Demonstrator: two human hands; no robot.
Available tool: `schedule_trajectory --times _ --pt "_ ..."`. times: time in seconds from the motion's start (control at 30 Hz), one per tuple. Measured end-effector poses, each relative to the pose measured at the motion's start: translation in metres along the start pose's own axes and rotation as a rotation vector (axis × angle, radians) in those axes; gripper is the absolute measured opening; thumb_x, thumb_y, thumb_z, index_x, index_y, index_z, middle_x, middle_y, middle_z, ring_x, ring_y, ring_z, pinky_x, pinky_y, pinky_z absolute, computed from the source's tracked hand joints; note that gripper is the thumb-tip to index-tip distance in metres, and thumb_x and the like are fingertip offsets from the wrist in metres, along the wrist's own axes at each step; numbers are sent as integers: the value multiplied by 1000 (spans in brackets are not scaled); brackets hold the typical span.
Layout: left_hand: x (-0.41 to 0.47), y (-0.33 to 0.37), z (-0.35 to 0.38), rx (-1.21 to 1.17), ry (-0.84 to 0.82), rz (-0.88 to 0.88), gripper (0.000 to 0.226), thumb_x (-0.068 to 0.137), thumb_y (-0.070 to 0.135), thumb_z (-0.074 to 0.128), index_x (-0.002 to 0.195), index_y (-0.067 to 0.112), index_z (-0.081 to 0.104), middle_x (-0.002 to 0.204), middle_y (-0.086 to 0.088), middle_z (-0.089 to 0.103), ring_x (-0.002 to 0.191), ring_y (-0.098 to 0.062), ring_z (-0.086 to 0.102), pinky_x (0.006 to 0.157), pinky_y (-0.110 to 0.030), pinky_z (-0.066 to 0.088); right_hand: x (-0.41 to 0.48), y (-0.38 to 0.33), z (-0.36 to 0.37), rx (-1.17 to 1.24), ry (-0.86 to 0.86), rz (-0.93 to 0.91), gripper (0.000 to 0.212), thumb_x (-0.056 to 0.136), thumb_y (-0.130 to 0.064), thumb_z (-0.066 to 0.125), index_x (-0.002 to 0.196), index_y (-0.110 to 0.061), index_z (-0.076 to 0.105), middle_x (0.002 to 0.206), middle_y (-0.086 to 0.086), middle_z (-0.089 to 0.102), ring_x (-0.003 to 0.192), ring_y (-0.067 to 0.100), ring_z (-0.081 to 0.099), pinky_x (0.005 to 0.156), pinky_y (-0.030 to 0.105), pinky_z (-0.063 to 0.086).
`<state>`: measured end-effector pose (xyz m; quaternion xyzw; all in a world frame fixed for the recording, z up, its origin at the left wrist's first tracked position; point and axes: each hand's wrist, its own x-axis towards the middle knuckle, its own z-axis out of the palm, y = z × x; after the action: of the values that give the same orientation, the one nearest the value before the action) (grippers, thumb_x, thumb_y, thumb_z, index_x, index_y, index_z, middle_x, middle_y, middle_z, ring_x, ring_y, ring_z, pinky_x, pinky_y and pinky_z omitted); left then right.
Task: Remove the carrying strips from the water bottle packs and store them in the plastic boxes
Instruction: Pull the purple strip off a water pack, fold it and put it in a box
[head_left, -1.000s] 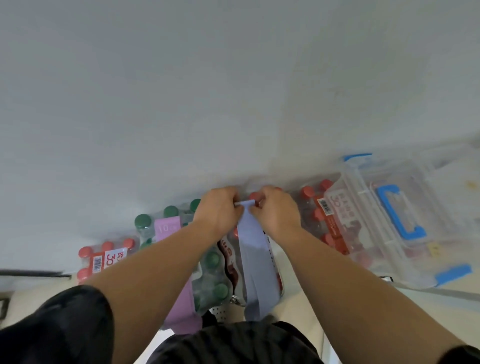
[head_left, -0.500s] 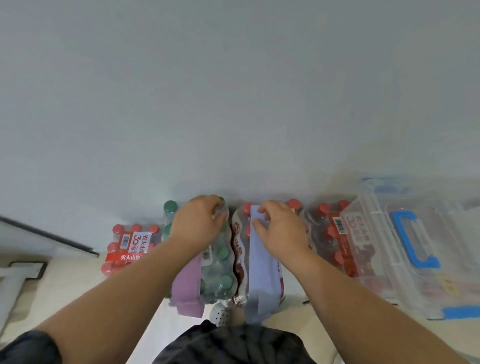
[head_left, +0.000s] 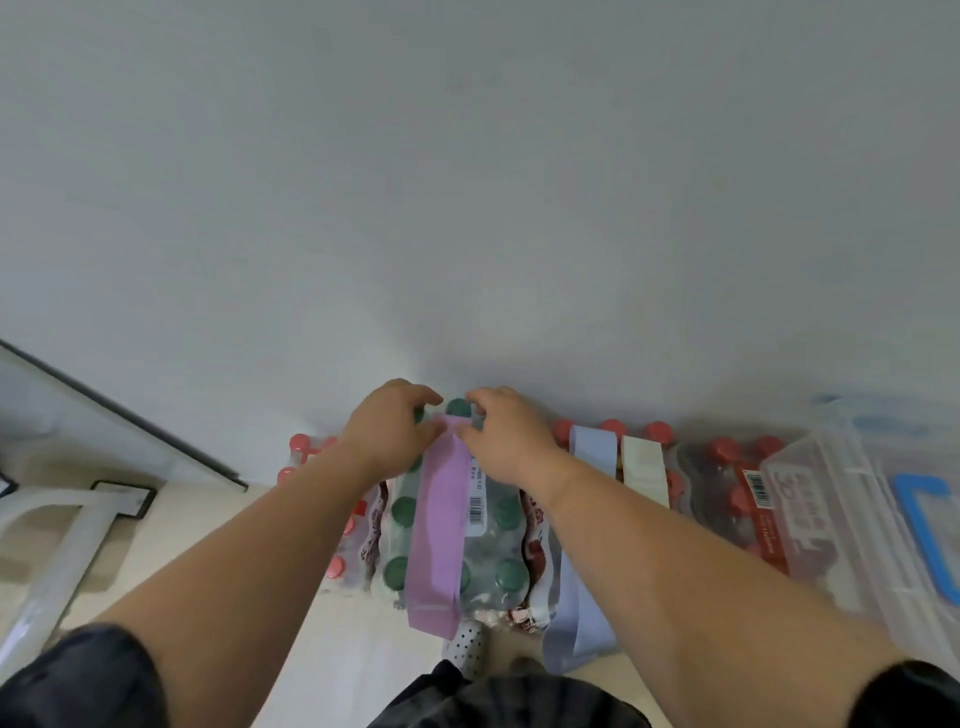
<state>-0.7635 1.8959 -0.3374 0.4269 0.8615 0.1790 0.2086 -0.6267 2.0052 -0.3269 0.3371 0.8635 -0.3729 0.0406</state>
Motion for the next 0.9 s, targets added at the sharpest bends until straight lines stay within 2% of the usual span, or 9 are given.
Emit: schedule_trajectory --times 0.07,0.17,0.4,0.47,0.57,0.63,0.7,0.8,0.9 --pt "5 0 3 5 -23 56 23 90 32 66 110 24 72 102 0 58 93 -19 60 82 -30 47 4 -2 6 -68 -6 -7 31 99 -32 56 126 -17 61 125 6 55 101 24 62 90 40 55" --pt "9 -3 1 30 -50 78 11 88 30 67 94 25 75 96 2 56 87 -18 59 77 -29 47 4 0 11 -115 10 6 30 99 -33 58 124 -19 65 119 4 56 100 23 62 89 38 54" --pt "-14 6 -38 -280 -70 71 10 84 21 71 74 22 71 73 6 71 68 -12 67 68 -35 58 -26 -13 -5 153 127 -19 14 98 -30 62 97 -21 73 84 -8 65 76 12 61 70 30 51" --pt "-30 9 -49 -415 -110 87 11 83 19 72 73 21 70 70 1 73 63 -17 67 67 -39 57 -46 -18 -12 258 117 -38 12 97 -27 64 91 -22 73 73 -10 64 65 9 56 64 26 48" --pt "-55 19 -63 -626 -144 107 9 85 15 72 77 15 70 71 -12 74 71 -39 68 73 -52 56 -80 -31 -27 375 123 -23 23 98 -25 64 76 -21 68 59 -12 51 55 5 42 56 17 37" --pt "-71 29 -72 -751 -153 135 9 83 17 74 77 12 70 71 -22 71 72 -49 64 73 -60 54 -102 -42 -38 456 134 -14 22 98 -24 64 77 -19 70 60 -8 54 58 7 48 58 18 40" --pt "-86 39 -81 -839 -163 160 13 78 22 76 78 11 70 72 -31 67 65 -52 59 66 -61 52 -121 -53 -49 567 162 -23 16 97 -20 65 84 -20 75 66 -4 63 63 11 55 64 24 48" --pt "-104 55 -94 -907 -139 183 7 80 12 78 78 9 72 71 -35 63 58 -31 54 63 -41 44 -144 -67 -62 704 243 -35 11 92 -13 70 91 -21 78 69 -5 70 64 10 59 66 24 52" --pt "-120 73 -101 -990 -130 216 4 79 10 78 80 12 74 71 -36 63 63 -29 56 67 -40 45 -163 -74 -70 684 285 -64 12 89 -14 73 88 -25 78 76 1 74 70 17 65 68 29 56"
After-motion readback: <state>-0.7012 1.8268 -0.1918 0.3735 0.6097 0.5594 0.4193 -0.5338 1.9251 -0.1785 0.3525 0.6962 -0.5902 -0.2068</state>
